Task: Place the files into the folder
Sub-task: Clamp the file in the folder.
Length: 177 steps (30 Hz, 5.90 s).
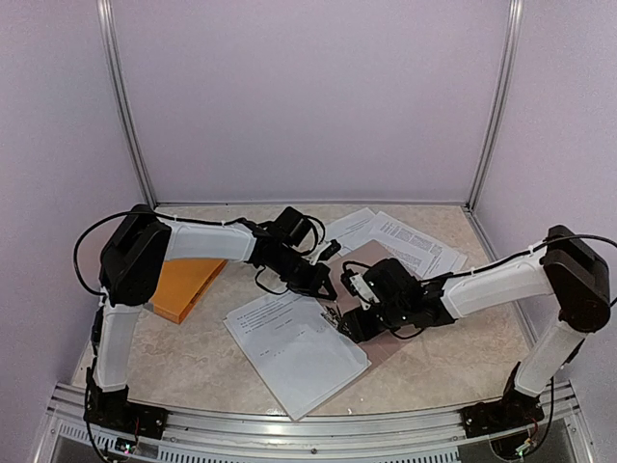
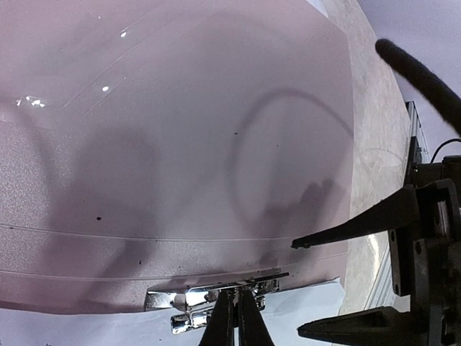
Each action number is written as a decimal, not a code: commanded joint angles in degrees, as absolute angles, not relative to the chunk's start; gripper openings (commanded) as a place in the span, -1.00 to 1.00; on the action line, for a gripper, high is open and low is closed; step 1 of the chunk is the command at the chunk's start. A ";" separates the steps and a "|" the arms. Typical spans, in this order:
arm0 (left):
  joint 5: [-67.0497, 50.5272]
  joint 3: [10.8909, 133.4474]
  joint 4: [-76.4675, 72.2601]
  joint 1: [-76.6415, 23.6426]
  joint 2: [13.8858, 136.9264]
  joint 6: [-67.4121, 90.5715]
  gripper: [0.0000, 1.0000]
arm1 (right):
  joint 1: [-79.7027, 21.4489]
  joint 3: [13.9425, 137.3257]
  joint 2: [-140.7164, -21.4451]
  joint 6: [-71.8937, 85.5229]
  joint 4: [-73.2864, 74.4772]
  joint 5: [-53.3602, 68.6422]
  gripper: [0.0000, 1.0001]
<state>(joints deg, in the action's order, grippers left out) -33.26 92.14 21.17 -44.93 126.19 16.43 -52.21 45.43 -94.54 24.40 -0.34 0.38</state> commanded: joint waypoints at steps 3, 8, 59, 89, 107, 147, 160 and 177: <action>-32.14 89.48 23.70 -45.18 127.18 16.13 -1.00 | -55.93 49.72 -100.53 21.47 3.94 -8.00 0.13; -32.66 89.69 23.48 -45.18 127.16 16.17 -1.00 | -57.32 51.23 -103.68 21.27 4.76 -10.82 0.04; -31.02 82.97 22.06 -44.32 127.85 17.70 -1.00 | -55.16 41.18 -105.58 24.37 -5.17 -7.87 -0.55; -30.63 78.21 24.95 -42.63 131.76 19.51 -1.00 | -54.87 41.66 -107.62 26.01 -2.66 -8.53 -0.54; -26.23 80.65 30.14 -42.36 136.24 19.43 -1.00 | -54.54 41.66 -107.40 26.02 -2.48 -8.38 -0.55; -24.78 80.38 33.03 -42.02 139.09 18.96 -1.00 | -54.43 43.41 -109.09 25.21 -0.63 -8.40 -0.55; -23.48 81.92 35.95 -41.92 141.90 18.98 -1.00 | -54.36 43.49 -109.49 25.40 -0.48 -8.27 -0.56; -23.99 82.66 37.17 -42.45 138.55 18.90 -1.00 | -54.23 43.85 -110.19 24.98 -0.33 -8.18 -0.56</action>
